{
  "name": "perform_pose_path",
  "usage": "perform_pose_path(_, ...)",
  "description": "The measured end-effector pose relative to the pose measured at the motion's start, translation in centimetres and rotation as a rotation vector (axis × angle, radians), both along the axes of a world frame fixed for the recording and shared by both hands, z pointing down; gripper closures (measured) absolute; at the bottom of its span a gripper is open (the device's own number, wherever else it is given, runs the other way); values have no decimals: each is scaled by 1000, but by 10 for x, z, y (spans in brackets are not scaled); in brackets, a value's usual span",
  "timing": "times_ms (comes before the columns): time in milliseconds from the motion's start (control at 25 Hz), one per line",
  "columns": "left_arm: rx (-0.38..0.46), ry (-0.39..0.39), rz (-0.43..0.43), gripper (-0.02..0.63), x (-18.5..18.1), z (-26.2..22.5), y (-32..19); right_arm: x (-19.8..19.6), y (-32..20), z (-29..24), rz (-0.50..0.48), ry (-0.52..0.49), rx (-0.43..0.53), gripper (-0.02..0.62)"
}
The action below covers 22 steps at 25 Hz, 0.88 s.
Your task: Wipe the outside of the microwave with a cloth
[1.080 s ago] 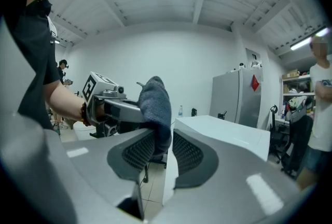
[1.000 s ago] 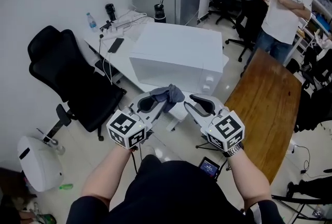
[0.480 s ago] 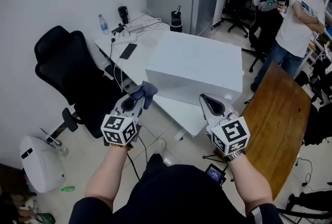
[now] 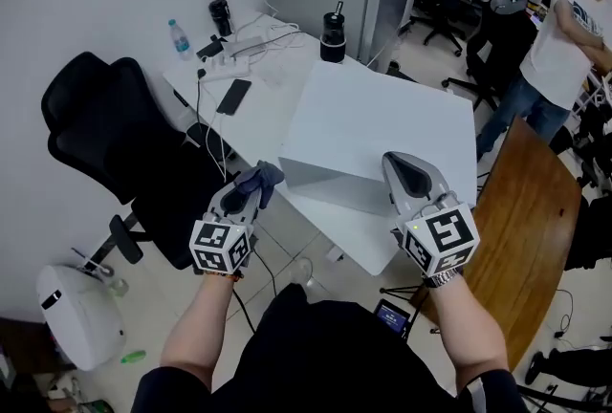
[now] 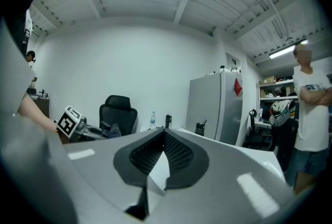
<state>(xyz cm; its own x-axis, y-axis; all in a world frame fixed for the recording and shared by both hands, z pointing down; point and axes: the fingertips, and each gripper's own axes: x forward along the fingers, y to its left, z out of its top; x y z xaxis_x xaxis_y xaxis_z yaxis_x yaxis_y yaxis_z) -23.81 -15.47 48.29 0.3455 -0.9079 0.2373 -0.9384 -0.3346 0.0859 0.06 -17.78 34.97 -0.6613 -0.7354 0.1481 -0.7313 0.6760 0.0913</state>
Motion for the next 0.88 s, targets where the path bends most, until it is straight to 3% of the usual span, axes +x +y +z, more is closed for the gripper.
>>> perform_pose_path(320,-118,-41,71,541,-5,56,-54,-19,-66,-2,64,12,-12,595)
perform_pose_path(880,-144,-139,284,543,17,76,-142,-28,-124,8,173,20,-43,594)
